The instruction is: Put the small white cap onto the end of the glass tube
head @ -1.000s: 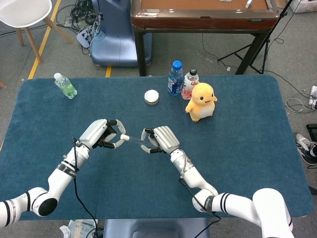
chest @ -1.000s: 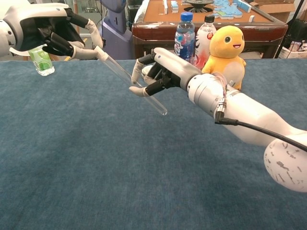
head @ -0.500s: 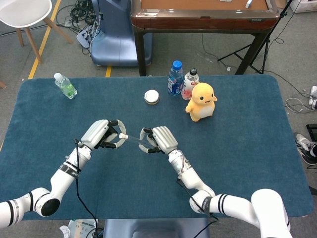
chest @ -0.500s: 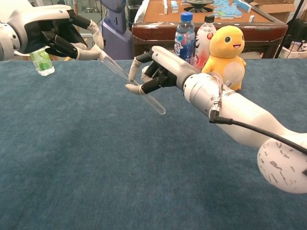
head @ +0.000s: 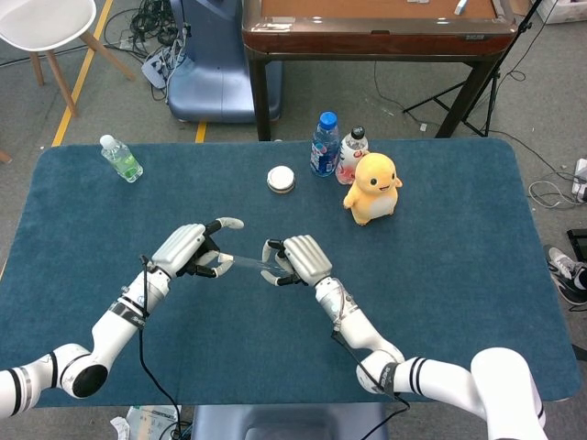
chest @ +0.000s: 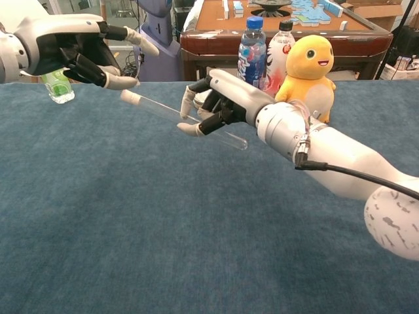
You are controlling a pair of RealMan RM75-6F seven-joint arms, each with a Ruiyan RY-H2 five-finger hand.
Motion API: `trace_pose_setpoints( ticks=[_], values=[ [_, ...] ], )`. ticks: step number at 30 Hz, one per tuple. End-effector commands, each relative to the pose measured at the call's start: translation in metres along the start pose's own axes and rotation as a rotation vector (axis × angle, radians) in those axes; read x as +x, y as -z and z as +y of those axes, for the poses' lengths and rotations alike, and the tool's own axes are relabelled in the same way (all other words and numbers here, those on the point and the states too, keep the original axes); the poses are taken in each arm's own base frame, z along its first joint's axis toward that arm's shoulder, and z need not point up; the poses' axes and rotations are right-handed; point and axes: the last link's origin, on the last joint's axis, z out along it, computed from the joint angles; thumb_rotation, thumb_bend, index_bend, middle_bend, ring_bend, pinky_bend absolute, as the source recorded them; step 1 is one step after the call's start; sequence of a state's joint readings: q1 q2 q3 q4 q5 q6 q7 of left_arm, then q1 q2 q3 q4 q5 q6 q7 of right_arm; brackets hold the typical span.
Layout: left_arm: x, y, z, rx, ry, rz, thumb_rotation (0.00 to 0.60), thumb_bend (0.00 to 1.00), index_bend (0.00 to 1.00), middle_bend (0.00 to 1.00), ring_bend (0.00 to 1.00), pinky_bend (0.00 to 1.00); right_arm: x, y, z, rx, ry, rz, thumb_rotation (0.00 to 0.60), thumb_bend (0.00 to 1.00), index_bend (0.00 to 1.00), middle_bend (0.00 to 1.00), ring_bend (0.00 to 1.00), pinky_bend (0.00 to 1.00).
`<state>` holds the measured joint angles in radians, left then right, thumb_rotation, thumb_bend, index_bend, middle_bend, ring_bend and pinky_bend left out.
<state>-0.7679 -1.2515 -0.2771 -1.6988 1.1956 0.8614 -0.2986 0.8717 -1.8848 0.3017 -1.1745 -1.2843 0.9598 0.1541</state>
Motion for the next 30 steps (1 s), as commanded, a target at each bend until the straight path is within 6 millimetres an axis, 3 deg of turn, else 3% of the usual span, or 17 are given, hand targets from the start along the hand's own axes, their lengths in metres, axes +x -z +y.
trace_pose_setpoints(
  ticks=[1,7,12,20,26,30],
  values=[
    [0.001,0.000,-0.002,0.005,-0.007,-0.003,0.600,0.33,0.10,0.99,1.00,1.00,0.005,0.002,0.007,-0.011,0.064,-0.042,0.600,0.83,0.83,0.94,1.00,1.00],
    [0.006,0.002,-0.011,0.025,-0.039,0.019,0.600,0.33,0.07,0.91,0.93,0.99,0.026,0.005,0.024,-0.051,0.193,-0.090,0.600,0.83,0.83,0.94,1.00,1.00],
    [0.007,0.005,-0.022,0.047,-0.093,0.039,0.600,0.33,0.07,0.85,0.87,0.95,0.030,0.006,0.043,-0.099,0.285,-0.122,0.600,0.83,0.83,0.94,1.00,1.00],
    [0.003,0.013,-0.029,0.051,-0.196,0.060,0.600,0.33,0.07,0.78,0.80,0.91,0.017,0.002,0.068,-0.163,0.347,-0.145,0.600,0.82,0.83,0.93,1.00,1.00],
    [-0.002,0.018,-0.032,0.060,-0.213,0.055,0.600,0.33,0.07,0.77,0.78,0.91,0.004,-0.001,0.076,-0.180,0.358,-0.136,0.600,0.73,0.83,0.90,1.00,1.00],
    [-0.004,0.020,-0.035,0.067,-0.209,0.054,0.600,0.33,0.07,0.76,0.78,0.90,-0.005,-0.002,0.081,-0.192,0.358,-0.140,0.600,0.69,0.77,0.89,1.00,1.00]
  ],
)
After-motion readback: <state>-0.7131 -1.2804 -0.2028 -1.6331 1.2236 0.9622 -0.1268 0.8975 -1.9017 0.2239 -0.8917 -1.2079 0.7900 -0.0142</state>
